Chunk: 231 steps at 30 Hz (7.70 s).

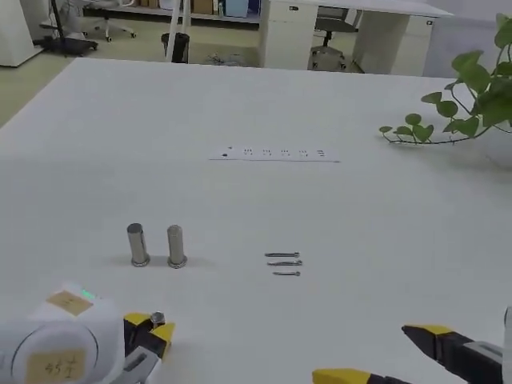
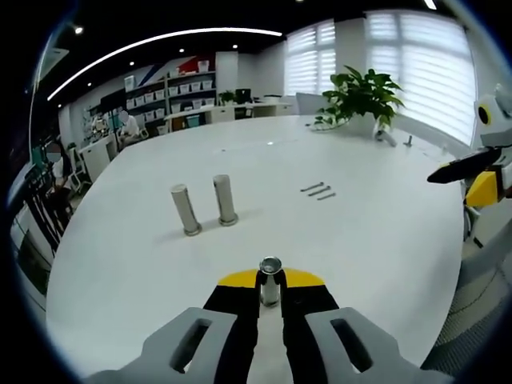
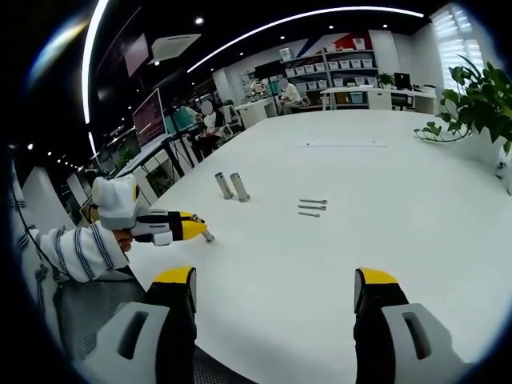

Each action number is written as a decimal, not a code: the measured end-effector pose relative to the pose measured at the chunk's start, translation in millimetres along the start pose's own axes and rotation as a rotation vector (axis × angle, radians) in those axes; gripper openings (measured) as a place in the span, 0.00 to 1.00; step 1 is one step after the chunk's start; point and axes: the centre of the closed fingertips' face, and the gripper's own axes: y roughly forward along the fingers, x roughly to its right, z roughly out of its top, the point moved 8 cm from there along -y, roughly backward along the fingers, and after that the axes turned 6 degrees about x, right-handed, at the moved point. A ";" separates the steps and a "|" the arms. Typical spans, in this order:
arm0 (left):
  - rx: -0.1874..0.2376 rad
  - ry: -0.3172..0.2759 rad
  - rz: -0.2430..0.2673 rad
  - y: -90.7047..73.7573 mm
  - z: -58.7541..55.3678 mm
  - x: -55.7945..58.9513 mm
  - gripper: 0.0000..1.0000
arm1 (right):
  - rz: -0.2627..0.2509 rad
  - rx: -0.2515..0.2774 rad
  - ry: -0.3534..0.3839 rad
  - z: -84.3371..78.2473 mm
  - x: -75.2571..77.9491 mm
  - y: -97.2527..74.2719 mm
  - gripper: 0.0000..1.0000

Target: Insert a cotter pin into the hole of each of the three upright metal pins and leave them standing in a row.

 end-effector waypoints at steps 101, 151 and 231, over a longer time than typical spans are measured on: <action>0.043 -0.091 -0.196 -94.3 18.5 -37.0 0.94 | 0.248 -0.340 -0.535 78.2 53.4 84.3 0.49; 0.030 -0.179 -0.149 -92.2 8.7 -27.3 0.85 | 0.420 -0.675 -0.943 59.3 42.3 187.0 0.05; 0.073 -0.255 -0.340 -42.9 63.2 -10.3 0.47 | 0.331 -0.107 -1.069 101.8 -36.4 99.2 0.00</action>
